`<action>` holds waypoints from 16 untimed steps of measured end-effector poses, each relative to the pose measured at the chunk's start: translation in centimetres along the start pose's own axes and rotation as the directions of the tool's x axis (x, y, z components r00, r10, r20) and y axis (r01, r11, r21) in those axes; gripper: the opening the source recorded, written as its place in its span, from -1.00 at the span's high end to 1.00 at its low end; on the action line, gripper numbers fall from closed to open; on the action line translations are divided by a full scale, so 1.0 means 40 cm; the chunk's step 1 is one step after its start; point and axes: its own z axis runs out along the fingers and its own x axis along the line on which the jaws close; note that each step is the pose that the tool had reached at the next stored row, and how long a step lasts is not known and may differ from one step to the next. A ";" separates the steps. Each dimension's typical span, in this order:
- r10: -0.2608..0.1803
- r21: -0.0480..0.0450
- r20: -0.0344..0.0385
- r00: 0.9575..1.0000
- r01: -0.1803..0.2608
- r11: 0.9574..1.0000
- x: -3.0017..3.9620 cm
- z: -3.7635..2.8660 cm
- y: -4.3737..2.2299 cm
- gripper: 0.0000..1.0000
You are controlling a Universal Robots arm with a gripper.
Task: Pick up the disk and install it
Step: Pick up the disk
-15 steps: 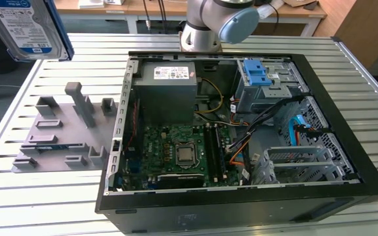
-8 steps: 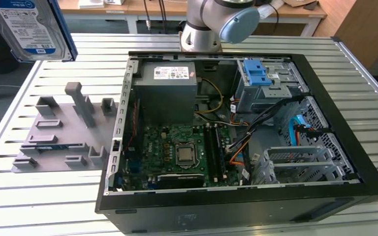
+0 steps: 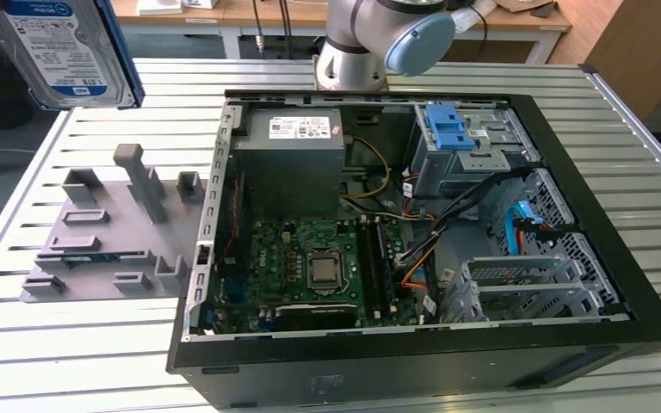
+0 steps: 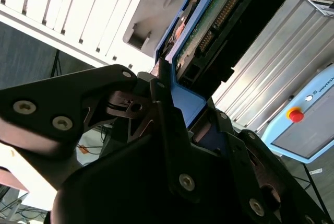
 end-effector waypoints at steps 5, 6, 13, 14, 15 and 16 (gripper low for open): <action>0.000 0.000 0.000 1.000 0.000 1.000 0.002 0.000 -0.014 0.27; 0.000 0.000 0.000 1.000 0.000 1.000 0.002 0.000 -0.017 0.27; 0.000 0.000 0.000 1.000 0.000 1.000 0.004 0.000 -0.037 0.27; 0.000 0.000 0.000 1.000 0.000 1.000 0.005 0.000 -0.040 0.27; 0.000 0.000 0.000 1.000 0.000 1.000 0.005 0.000 -0.042 0.27; 0.000 0.000 0.000 1.000 0.000 1.000 0.005 0.000 -0.045 0.27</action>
